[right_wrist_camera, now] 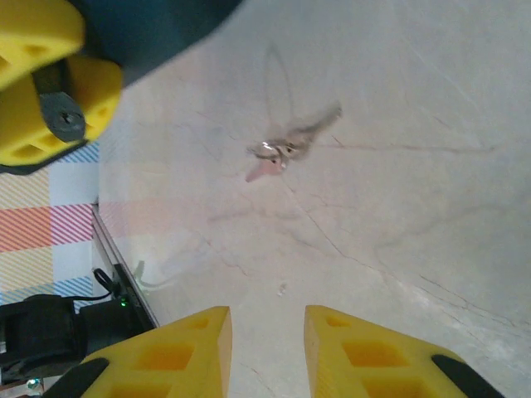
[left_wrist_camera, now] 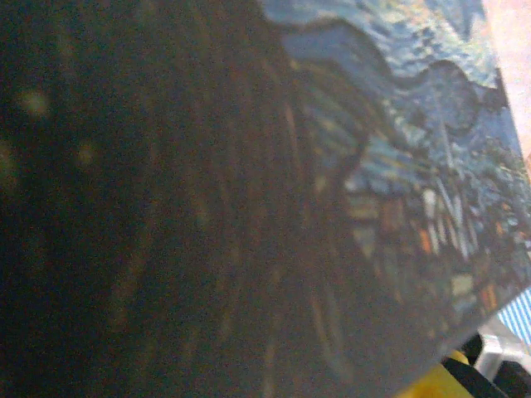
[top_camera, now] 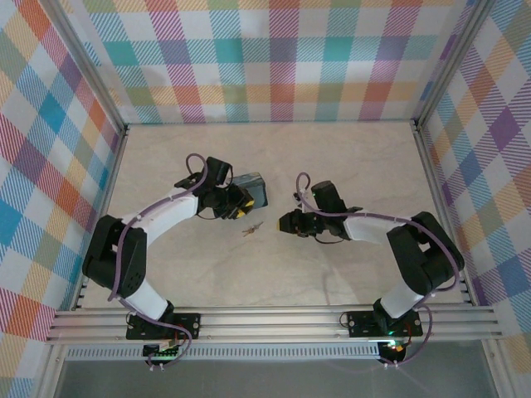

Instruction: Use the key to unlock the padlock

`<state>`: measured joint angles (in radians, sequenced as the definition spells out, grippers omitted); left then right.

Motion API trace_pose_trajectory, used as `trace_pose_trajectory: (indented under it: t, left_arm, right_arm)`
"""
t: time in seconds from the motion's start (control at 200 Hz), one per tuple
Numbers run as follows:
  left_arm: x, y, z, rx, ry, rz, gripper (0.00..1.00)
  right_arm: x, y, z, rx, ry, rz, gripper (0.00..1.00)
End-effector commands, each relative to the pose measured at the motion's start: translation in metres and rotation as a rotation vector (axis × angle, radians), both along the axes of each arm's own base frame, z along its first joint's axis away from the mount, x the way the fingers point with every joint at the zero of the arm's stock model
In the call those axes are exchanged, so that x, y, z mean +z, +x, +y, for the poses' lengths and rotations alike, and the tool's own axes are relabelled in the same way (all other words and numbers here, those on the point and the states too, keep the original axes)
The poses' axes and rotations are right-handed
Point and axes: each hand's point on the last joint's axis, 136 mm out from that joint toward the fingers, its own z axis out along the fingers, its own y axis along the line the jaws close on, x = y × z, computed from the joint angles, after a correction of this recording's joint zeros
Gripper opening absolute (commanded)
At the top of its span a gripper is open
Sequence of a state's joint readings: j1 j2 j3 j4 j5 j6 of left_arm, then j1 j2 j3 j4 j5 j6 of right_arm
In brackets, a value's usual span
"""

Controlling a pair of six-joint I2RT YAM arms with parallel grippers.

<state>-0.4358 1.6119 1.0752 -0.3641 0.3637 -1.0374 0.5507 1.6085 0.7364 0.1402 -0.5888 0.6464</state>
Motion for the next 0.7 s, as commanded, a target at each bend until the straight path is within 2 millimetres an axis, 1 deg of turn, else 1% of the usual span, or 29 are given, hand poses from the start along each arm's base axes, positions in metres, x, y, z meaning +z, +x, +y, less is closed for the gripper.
trace_pose_trajectory:
  t: [0.0,0.085,0.13,0.235,0.33,0.405,0.445,0.51,0.56,0.6,0.695]
  left_arm:
    - [0.004,0.019,-0.002,-0.007,0.004,-0.042,0.0]
    - [0.006,0.023,-0.006,-0.007,-0.012,-0.04,0.0]
    - [0.011,0.025,-0.007,-0.006,-0.014,-0.047,0.0]
    - [0.018,0.028,-0.004,-0.012,0.018,-0.056,0.0]
    - [0.019,0.028,-0.002,-0.012,0.027,-0.055,0.0]
    - [0.021,0.027,-0.007,-0.011,-0.002,-0.049,0.0]
    - [0.022,0.027,-0.009,-0.015,-0.009,-0.051,0.0]
    - [0.024,0.027,-0.006,-0.024,0.015,-0.054,0.0]
    - [0.023,0.027,-0.001,-0.034,0.059,-0.059,0.0]
    - [0.021,0.028,0.004,-0.048,0.094,-0.064,0.0]
    - [0.007,0.03,0.015,-0.088,0.163,-0.049,0.0]
  right_arm:
    - [0.012,0.007,0.013,0.016,0.033,-0.051,0.29]
    - [0.013,0.009,0.012,0.01,0.022,-0.053,0.29]
    - [0.015,0.009,0.012,0.008,0.017,-0.06,0.29]
    - [0.019,0.009,0.012,0.012,0.017,-0.066,0.29]
    - [0.024,0.01,0.013,0.018,0.027,-0.074,0.29]
    - [0.034,0.009,0.018,0.04,0.064,-0.093,0.29]
    - [0.04,0.005,0.022,0.073,0.087,-0.114,0.29]
    - [0.045,0.0,0.028,0.126,0.071,-0.162,0.3]
    - [0.043,-0.004,0.031,0.173,0.022,-0.21,0.32]
    - [0.035,-0.006,0.032,0.207,-0.033,-0.251,0.33]
    - [0.022,-0.007,0.034,0.282,-0.109,-0.298,0.34]
